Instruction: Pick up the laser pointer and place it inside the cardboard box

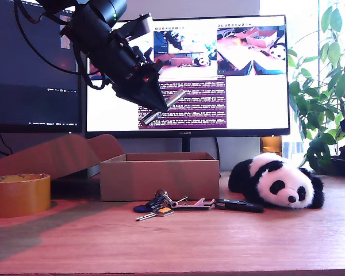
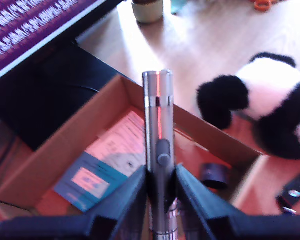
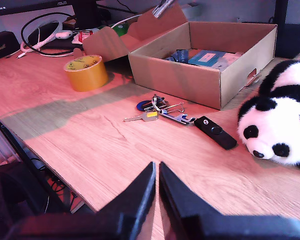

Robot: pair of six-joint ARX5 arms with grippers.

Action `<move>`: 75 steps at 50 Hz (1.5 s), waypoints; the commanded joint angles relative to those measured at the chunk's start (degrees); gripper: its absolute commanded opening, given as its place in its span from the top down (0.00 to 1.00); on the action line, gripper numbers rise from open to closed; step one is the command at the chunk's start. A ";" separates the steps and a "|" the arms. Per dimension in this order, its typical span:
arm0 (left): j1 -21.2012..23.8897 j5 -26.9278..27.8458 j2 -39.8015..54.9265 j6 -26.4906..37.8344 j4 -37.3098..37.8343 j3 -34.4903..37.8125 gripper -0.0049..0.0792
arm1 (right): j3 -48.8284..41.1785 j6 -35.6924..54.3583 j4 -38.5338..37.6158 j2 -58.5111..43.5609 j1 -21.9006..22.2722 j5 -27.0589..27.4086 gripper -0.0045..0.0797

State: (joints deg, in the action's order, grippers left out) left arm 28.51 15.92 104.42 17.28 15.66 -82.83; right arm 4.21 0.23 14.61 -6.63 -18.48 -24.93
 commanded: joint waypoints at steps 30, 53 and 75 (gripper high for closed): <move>0.07 0.13 1.18 0.09 2.25 0.09 0.96 | -0.35 0.22 -0.57 -0.22 -0.26 0.59 0.96; -4.09 2.75 -5.42 -4.20 2.54 1.25 0.96 | -0.33 2.99 -0.66 -0.20 -0.11 14.16 0.96; -10.54 5.07 -23.06 -8.48 -11.45 22.60 0.96 | -0.33 3.19 -2.32 -0.20 1.75 20.22 0.96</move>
State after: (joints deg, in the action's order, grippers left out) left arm 18.02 20.88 83.07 9.89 6.22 -63.92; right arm 4.21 3.14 12.67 -6.63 -16.91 -5.15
